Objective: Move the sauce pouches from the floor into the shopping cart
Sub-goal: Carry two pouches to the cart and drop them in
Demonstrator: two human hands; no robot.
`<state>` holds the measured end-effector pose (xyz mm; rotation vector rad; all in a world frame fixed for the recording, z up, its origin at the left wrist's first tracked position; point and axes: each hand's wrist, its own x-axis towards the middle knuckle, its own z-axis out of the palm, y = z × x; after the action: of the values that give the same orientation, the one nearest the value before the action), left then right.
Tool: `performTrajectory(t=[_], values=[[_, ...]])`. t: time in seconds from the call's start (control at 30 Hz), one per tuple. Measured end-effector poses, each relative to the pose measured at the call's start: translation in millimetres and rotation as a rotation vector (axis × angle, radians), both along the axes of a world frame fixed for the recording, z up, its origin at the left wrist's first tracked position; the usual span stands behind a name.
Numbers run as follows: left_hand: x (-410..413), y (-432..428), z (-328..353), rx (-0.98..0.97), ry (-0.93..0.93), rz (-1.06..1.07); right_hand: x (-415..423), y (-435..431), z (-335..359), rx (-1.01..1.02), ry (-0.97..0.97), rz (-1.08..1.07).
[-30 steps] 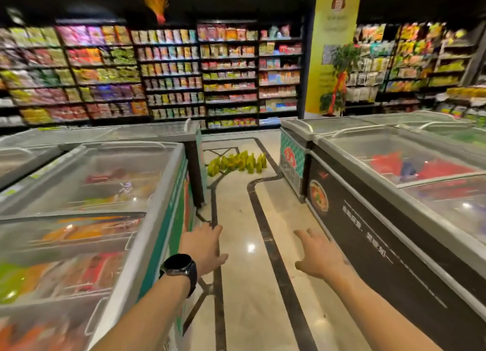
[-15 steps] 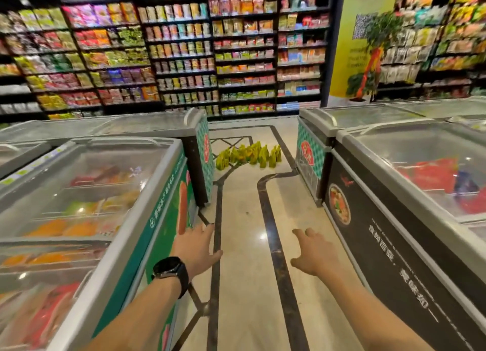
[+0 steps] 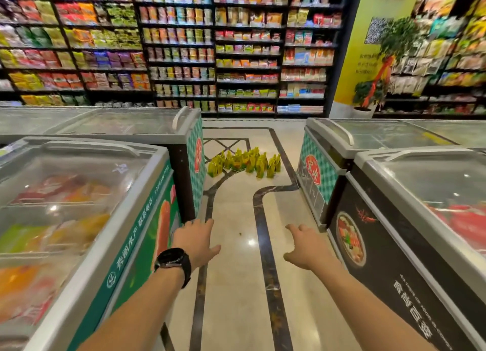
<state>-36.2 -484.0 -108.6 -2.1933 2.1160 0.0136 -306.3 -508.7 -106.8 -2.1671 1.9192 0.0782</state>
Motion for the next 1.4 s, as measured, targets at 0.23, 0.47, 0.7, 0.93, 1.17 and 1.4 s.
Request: performTrajectory(t=[0.23,0.47,0.7,0.93,1.17,1.4], values=[[12.9,-146.4,0.7,0.037,0.019,-0.038,15.3,-144.6,-5.4,0.029,-0.038,-0.041],[14.4,-324.2,-14.7,0.071,-0.039,-0.041,21.5,-335.2,-37.8,0.059,-0.117,-0.024],[25.9,-497.7,-14.2,0.100,0.000,0.037,24.8,-526.4,-54.1,0.137,-0.131,-0.026],[66.7,-648.5,-30.6,0.130,0.021,0.106,71.5,-690.3,-62.2,0.160,-0.122,0.030],[109.9,-830.3,-72.6,0.199,0.063,0.034,120.4,-840.2,-89.8,0.234,-0.099,-0.018],[132.5,-991.2,-87.2,0.259,0.119,-0.057,147.7,-972.0,-91.2,0.263,-0.133,-0.102]])
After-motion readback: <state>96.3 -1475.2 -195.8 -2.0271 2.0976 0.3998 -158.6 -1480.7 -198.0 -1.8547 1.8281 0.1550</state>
